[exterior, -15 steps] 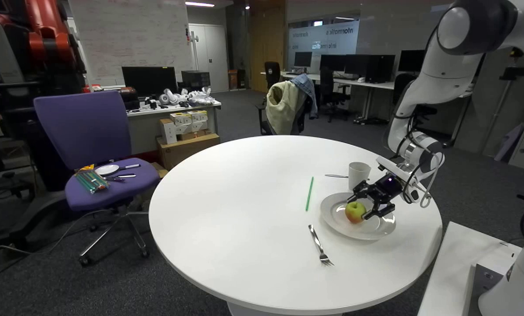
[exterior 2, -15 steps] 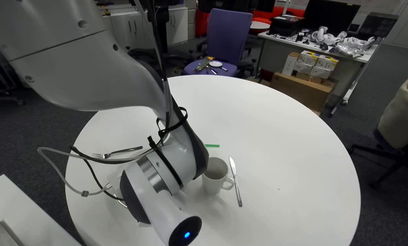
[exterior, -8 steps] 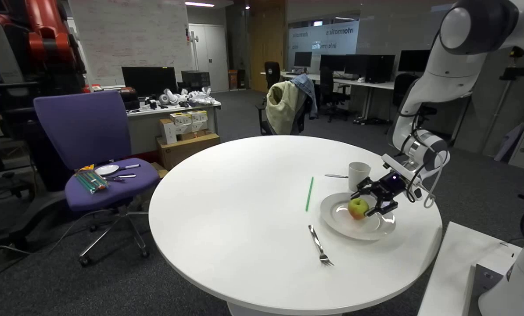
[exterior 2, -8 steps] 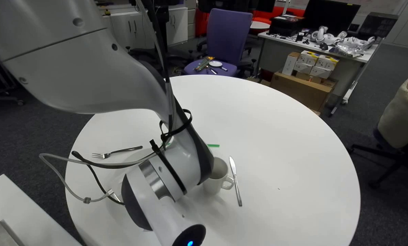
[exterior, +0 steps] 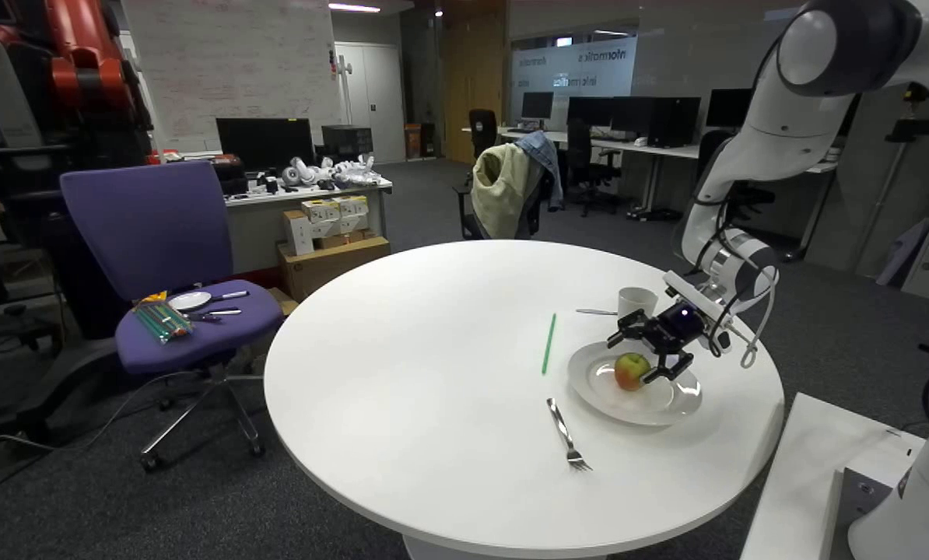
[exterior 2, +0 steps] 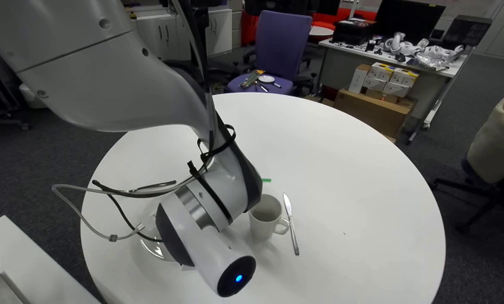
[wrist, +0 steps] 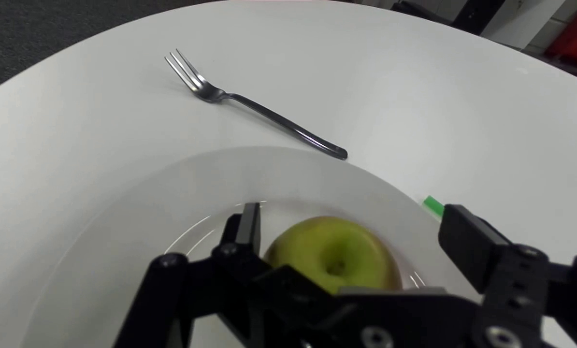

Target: Put the objects on the table on the plate

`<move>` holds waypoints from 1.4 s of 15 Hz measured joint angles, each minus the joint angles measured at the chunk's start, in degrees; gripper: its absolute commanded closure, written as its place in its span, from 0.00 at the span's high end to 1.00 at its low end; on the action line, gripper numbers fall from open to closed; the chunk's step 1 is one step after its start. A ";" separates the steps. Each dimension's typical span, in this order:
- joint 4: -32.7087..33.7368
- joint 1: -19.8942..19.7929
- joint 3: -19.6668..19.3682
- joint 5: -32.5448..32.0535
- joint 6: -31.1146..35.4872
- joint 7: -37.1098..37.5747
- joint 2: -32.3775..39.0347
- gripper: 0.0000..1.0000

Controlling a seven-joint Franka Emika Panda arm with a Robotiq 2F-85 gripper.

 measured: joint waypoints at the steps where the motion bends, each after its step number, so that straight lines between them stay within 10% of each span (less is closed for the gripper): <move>1: 0.07 0.00 0.03 0.00 -0.04 -0.01 0.00 0.96; 21: -0.94 8.24 1.52 -7.01 15.25 0.18 -11.51 1.00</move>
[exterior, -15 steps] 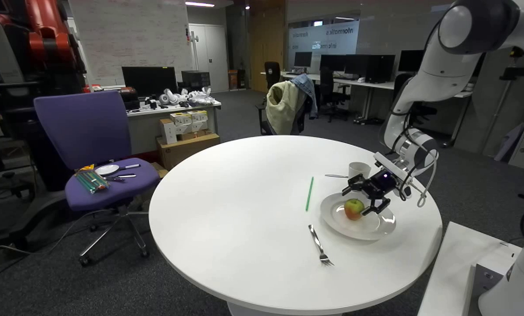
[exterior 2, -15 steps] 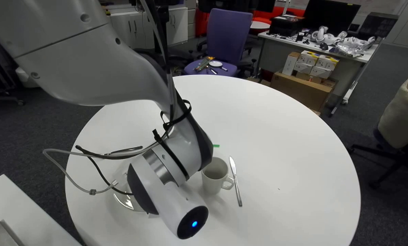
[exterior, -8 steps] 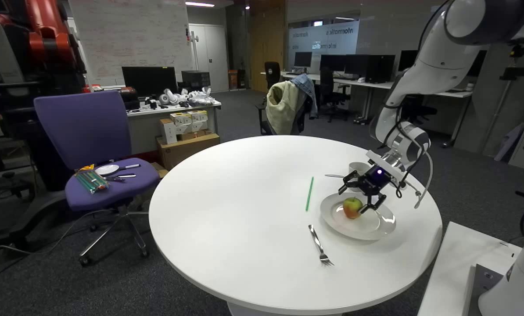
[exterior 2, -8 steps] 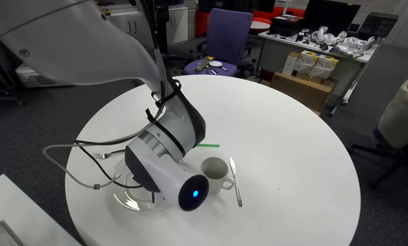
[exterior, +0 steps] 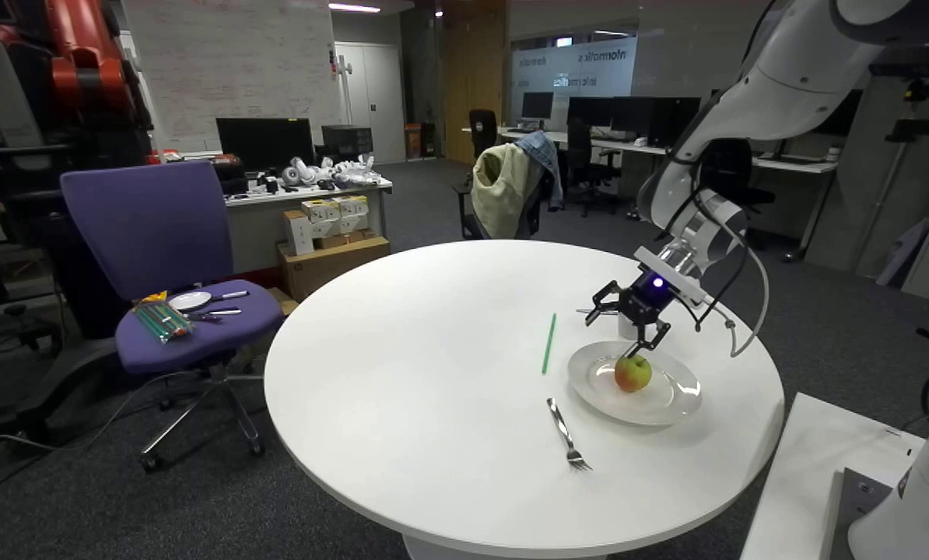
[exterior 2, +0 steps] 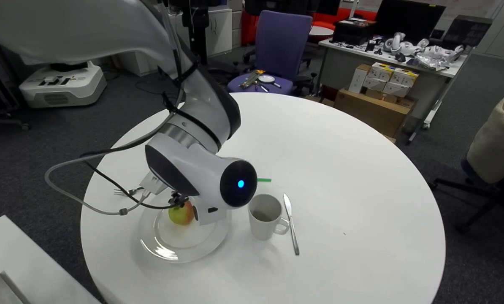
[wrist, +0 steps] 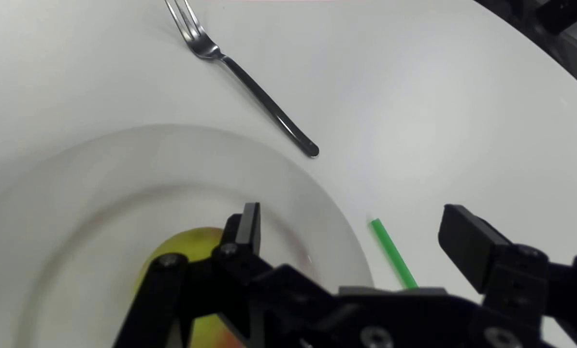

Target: Put the objects on the table on the plate

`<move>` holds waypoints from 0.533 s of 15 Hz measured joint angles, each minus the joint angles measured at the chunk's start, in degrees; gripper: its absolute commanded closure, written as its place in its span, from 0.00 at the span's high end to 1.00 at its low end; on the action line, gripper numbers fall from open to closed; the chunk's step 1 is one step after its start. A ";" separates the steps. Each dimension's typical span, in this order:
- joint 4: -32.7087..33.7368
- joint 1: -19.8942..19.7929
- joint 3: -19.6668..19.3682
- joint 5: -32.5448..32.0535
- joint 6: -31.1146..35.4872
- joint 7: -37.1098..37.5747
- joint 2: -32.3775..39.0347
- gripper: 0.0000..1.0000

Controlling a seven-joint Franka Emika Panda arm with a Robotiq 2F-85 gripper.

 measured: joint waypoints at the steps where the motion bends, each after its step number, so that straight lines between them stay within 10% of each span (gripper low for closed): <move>1: 0.00 0.00 0.24 -0.27 0.00 0.00 -0.35 1.00; 8: -0.02 0.05 1.27 -2.41 0.34 0.21 -2.16 1.00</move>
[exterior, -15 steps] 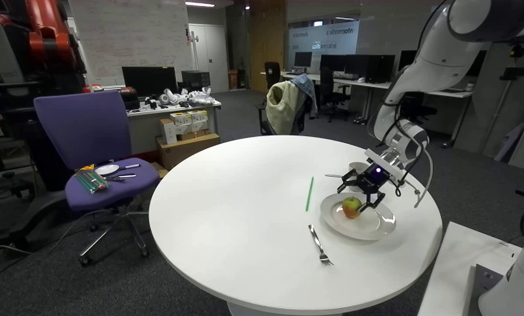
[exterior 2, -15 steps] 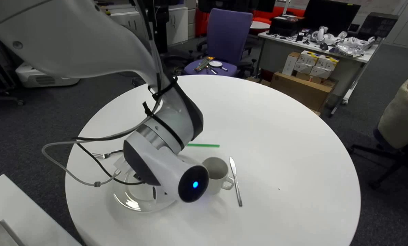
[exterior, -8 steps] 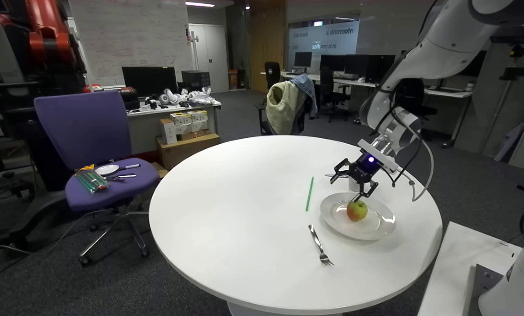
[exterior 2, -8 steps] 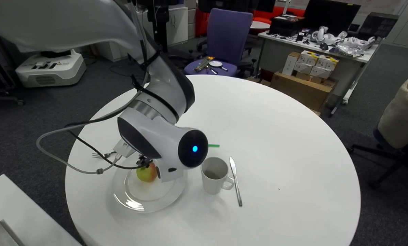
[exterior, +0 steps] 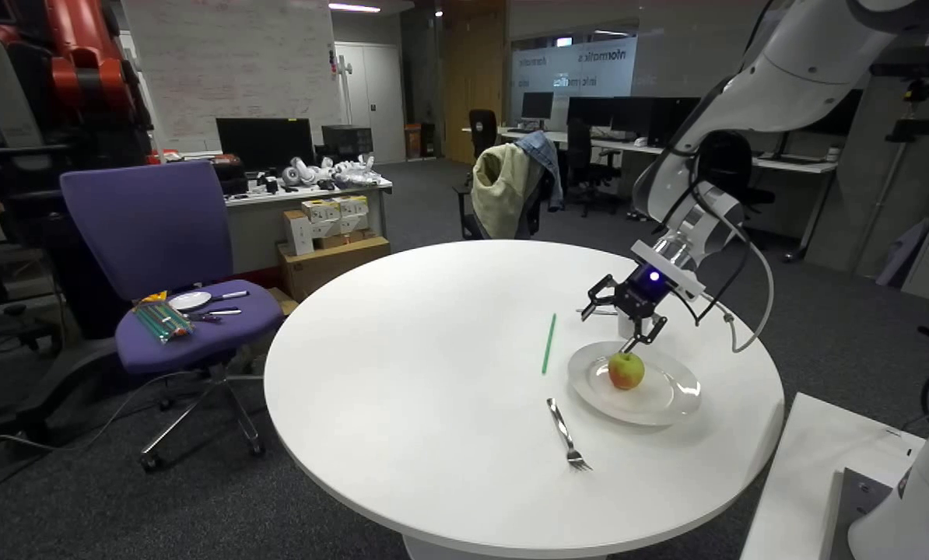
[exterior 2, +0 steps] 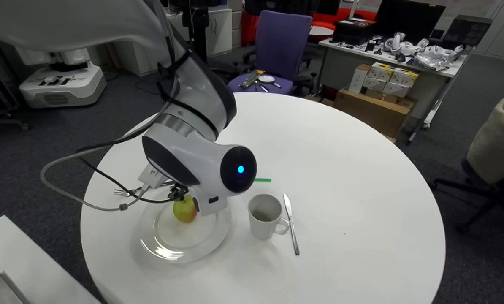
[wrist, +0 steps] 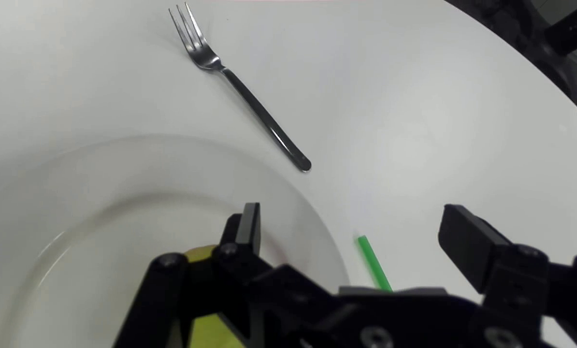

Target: Put the objects on the table on the plate

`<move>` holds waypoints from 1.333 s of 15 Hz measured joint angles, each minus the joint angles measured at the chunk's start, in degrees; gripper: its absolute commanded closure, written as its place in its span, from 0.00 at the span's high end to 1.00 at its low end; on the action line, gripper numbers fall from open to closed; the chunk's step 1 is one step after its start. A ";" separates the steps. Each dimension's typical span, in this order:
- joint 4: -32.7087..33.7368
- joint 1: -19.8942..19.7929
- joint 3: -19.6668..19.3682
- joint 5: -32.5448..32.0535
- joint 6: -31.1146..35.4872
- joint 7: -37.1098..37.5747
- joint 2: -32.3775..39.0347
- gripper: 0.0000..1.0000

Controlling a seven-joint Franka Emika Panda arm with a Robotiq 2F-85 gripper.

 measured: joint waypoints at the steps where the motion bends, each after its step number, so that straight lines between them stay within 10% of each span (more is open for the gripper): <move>1: -0.04 0.15 0.19 -0.67 1.12 0.31 -0.35 1.00; 11: -4.64 11.77 6.22 -32.04 26.33 23.75 -9.18 1.00; 20: -3.45 26.80 5.36 -77.64 20.94 51.22 -12.42 1.00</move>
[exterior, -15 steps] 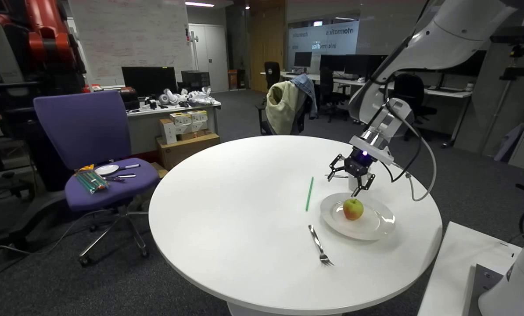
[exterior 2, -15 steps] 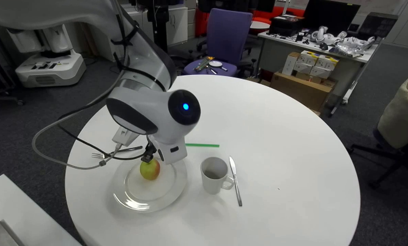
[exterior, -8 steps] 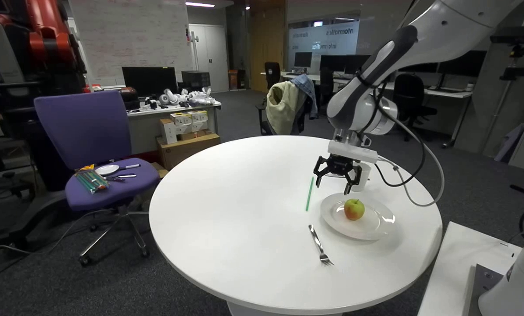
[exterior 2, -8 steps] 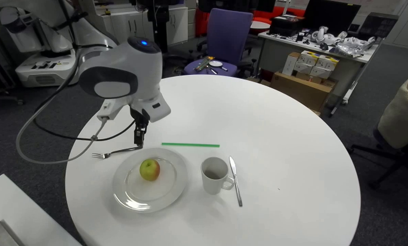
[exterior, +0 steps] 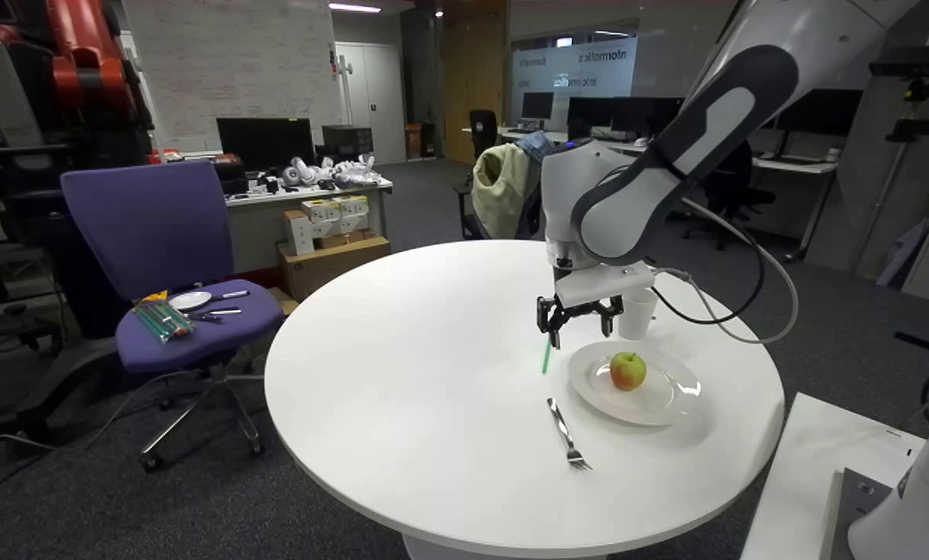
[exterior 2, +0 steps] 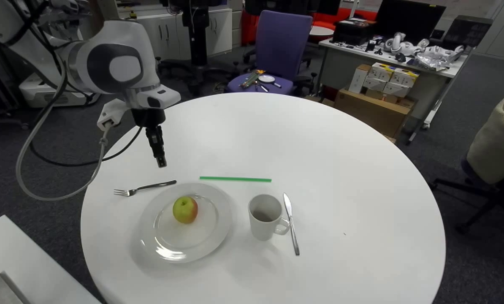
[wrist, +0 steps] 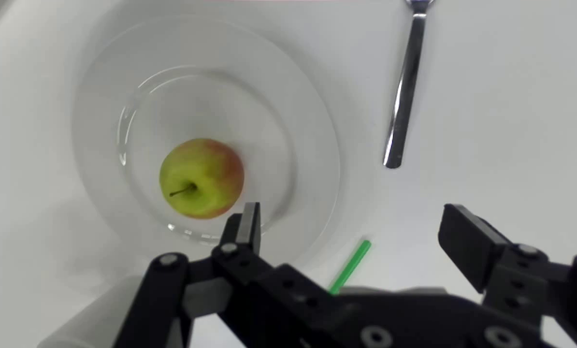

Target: Put the objects on the table on the plate

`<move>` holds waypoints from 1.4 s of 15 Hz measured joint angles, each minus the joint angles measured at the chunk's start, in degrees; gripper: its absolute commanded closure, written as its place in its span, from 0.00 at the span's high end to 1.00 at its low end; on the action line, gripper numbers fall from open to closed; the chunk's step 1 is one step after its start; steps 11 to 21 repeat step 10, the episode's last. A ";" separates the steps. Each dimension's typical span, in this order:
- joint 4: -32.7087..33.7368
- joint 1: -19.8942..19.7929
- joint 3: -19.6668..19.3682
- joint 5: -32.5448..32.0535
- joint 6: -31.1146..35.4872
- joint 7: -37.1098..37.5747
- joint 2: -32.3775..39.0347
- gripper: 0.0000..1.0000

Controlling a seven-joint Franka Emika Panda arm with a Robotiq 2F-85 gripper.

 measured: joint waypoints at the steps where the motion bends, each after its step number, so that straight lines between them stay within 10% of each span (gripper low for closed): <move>1: 0.20 -0.67 1.25 -4.29 -0.45 1.07 -0.91 1.00; 21: 0.13 -3.91 5.17 -8.08 -0.35 1.51 -1.26 1.00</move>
